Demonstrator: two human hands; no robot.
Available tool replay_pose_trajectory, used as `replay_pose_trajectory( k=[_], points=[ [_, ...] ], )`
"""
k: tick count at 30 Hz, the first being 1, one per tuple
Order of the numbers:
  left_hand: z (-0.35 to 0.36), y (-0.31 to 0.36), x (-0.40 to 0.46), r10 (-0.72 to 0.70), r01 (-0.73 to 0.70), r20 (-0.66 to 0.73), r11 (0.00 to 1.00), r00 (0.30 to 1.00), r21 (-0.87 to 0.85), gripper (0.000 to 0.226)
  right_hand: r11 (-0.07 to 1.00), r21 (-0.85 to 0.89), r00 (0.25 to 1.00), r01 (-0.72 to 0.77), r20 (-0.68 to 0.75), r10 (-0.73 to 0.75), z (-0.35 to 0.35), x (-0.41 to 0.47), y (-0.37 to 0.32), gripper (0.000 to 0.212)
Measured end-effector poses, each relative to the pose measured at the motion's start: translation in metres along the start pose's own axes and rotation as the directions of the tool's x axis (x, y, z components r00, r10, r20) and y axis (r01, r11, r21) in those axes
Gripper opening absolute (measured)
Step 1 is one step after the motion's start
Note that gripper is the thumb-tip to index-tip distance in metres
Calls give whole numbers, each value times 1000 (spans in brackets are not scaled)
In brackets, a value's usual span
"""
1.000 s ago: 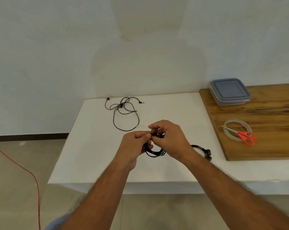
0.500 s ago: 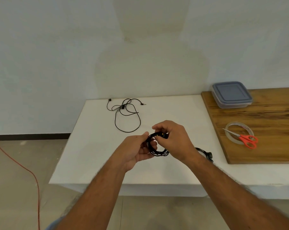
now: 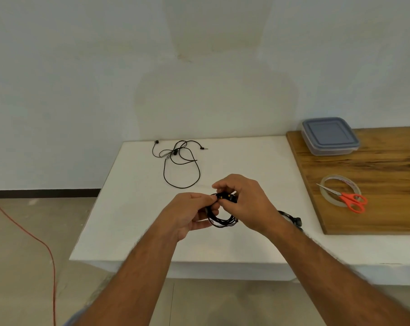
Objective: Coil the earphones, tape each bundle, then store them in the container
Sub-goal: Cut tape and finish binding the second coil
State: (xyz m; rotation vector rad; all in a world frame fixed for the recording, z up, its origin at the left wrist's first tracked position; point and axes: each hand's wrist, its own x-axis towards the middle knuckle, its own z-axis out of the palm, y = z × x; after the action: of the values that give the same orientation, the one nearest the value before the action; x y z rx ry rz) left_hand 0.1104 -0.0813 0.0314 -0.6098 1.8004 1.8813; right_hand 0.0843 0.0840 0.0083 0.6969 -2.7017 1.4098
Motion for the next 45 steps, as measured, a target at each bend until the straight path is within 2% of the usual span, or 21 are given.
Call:
replay_pose_trajectory(
  k=[6,11,16,18,21,24,27,30,39,43,45],
  points=[
    [5,0,-1,48,-46,-45,998,998,47,12,999,36,1000,-20,9,20,-3,-1,0,29],
    [7,-2,0,218,-175,-123,941,968,291,19,991,105,996,-87,25,85,-6,-3,-1,29],
    [8,-4,1,257,-188,-134,902,957,388,20,990,93,987,-110,-104,119,-20,-1,-8,4],
    [9,-4,1,267,-187,-137,886,954,425,22,994,32,994,-101,-33,102,-27,-1,-11,6],
    [10,-3,1,298,-191,-147,850,943,491,25,992,-99,980,-83,174,99,-35,-2,-17,7],
    [13,-2,1,316,-193,-145,821,938,538,27,979,-185,913,-85,378,151,-40,-5,-21,5],
    [14,-2,1,325,-195,-140,803,935,563,27,969,-227,869,-98,455,194,-40,-7,-23,4],
    [16,-2,2,334,-201,-131,790,933,579,27,926,-378,880,7,442,174,-36,-6,-24,2],
    [26,0,-3,358,-209,-106,732,928,648,30,819,-559,955,130,292,47,-20,-1,-25,10],
    [26,2,-3,365,-224,-110,753,924,619,27,795,-594,982,127,190,-15,-15,0,-22,15],
    [24,3,-3,372,-239,-110,768,922,594,25,793,-590,987,153,132,-92,-11,-1,-19,17]
  ],
)
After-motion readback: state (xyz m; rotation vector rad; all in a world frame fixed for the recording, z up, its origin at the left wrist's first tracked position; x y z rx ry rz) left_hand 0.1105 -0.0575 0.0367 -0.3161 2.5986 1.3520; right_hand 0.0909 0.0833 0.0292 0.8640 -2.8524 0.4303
